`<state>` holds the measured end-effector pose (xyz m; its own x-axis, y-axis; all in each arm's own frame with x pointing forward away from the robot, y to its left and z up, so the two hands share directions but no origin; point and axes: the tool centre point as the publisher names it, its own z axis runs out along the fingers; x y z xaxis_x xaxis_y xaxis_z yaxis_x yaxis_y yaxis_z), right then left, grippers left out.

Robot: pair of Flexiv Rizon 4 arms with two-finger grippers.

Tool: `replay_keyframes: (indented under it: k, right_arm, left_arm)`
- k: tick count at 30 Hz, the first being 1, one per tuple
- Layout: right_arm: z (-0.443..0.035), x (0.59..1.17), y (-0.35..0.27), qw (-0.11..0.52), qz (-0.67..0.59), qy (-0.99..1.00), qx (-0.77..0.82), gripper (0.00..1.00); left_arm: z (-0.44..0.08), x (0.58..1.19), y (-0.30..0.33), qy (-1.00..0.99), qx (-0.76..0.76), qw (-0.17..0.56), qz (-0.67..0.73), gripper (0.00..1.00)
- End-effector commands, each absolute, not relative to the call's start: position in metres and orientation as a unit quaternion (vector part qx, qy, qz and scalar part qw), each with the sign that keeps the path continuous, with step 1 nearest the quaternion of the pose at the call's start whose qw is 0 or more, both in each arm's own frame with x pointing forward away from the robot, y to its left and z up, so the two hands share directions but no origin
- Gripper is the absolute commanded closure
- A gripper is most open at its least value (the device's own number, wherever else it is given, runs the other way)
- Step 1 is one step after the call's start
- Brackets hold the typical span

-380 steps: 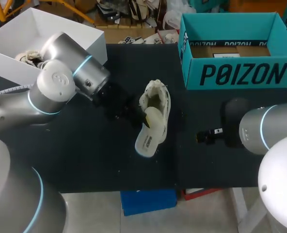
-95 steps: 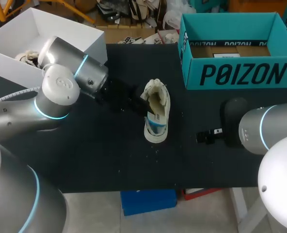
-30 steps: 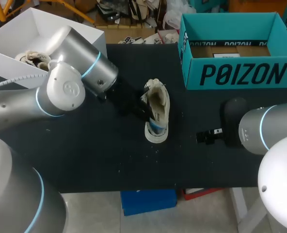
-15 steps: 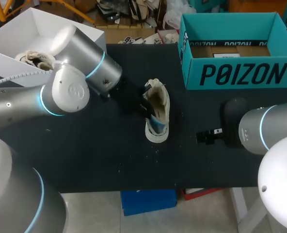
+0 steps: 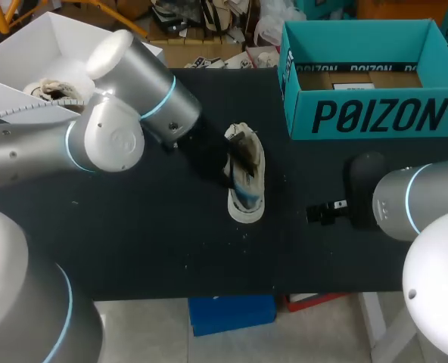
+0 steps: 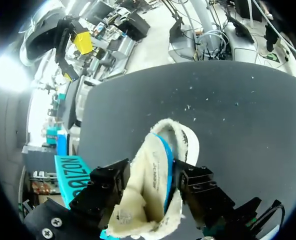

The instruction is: Take the shoe out of the shoebox, open the shoe tongue, remove and reinsert the insole, then place the shoe into the shoebox

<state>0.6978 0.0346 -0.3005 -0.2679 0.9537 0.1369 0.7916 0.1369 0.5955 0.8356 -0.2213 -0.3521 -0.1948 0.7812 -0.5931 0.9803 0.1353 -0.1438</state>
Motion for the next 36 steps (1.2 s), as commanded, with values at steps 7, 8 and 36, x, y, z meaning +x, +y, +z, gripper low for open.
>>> replay_keyframes:
  k: [7, 8, 36]
  right_arm:
    - [-0.302, 0.697, 0.035, 0.141, 0.293, 0.740, 0.589, 0.00]
    - [-0.302, 0.697, 0.035, 0.141, 0.293, 0.740, 0.589, 0.00]
    - [-0.302, 0.697, 0.035, 0.141, 0.293, 0.740, 0.589, 0.00]
  left_arm:
    - [-0.344, 0.828, -0.215, 0.758, 0.598, 0.209, -0.154, 1.00]
    - [-0.347, 0.829, -0.216, 0.762, 0.598, 0.208, -0.137, 1.00]
    - [-0.384, 0.845, -0.213, 0.785, 0.590, 0.175, -0.070, 1.00]
